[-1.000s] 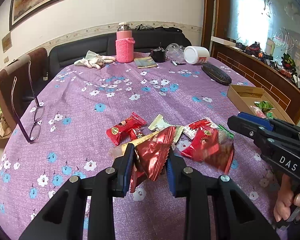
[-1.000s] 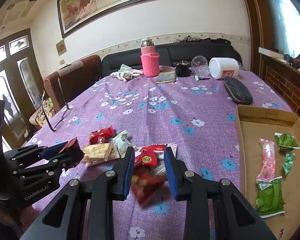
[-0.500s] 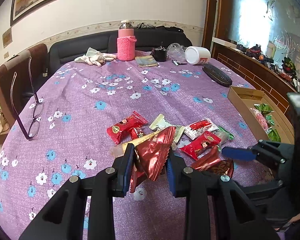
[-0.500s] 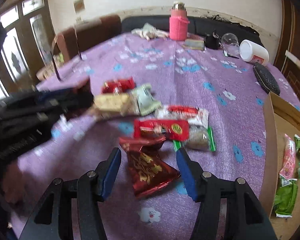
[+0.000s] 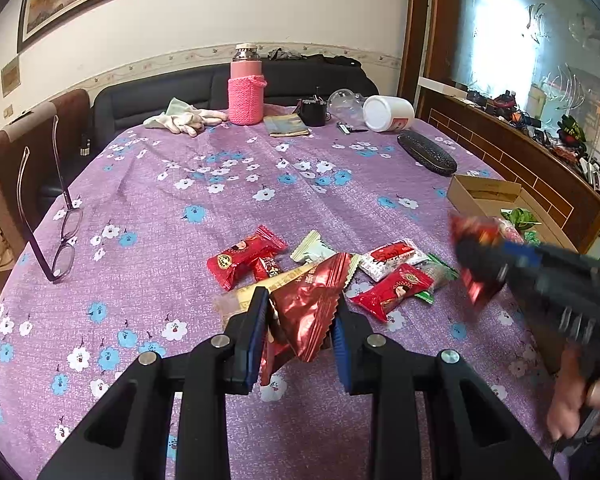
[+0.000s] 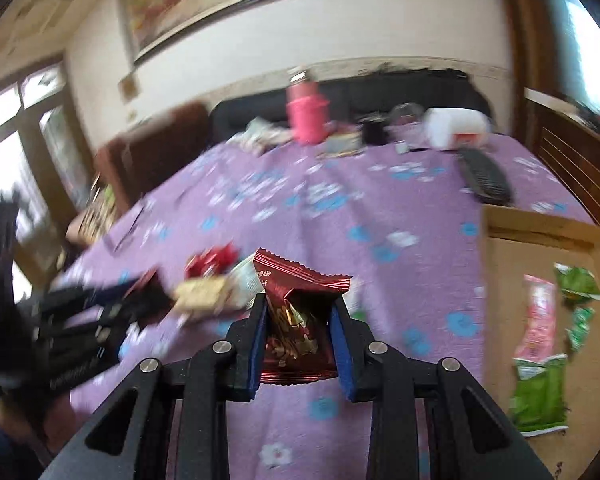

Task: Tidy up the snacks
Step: 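Carry both red foil wrappers into the cardboard box and open both tools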

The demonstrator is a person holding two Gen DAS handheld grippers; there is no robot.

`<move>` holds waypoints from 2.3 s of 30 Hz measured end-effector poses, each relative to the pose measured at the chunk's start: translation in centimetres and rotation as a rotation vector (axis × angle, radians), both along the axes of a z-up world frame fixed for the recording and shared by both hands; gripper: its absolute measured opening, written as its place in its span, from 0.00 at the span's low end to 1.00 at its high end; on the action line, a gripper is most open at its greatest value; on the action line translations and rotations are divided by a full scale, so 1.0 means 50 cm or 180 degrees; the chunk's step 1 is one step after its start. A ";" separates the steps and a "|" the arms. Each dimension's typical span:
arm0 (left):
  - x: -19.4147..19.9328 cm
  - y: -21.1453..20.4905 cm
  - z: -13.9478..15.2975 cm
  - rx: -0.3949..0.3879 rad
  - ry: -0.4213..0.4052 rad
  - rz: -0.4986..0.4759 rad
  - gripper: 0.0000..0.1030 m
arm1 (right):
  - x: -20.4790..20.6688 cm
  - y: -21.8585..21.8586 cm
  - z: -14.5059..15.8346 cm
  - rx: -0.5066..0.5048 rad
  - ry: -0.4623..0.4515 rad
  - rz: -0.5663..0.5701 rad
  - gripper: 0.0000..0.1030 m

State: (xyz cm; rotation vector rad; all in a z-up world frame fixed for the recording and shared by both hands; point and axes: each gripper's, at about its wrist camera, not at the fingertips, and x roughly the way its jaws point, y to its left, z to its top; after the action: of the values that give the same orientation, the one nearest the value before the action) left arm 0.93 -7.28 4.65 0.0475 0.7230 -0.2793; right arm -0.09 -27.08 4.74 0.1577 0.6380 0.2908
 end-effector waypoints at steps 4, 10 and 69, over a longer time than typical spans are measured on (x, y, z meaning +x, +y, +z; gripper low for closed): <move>-0.001 -0.003 0.000 0.0034 -0.0021 0.0009 0.28 | 0.014 -0.041 0.004 0.0150 0.0022 -0.0200 0.31; -0.005 -0.007 0.000 0.0112 -0.0072 0.0056 0.28 | 0.012 -0.024 0.002 0.0139 0.0039 -0.0125 0.31; -0.059 -0.486 0.004 -0.0422 0.0676 -0.1736 0.28 | -0.034 -0.480 -0.043 0.1138 0.0597 -0.2215 0.30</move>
State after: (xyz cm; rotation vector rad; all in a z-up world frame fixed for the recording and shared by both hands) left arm -2.03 -31.56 4.85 0.0900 0.8937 -0.8629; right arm -1.81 -51.07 2.59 0.7381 0.6737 -0.2907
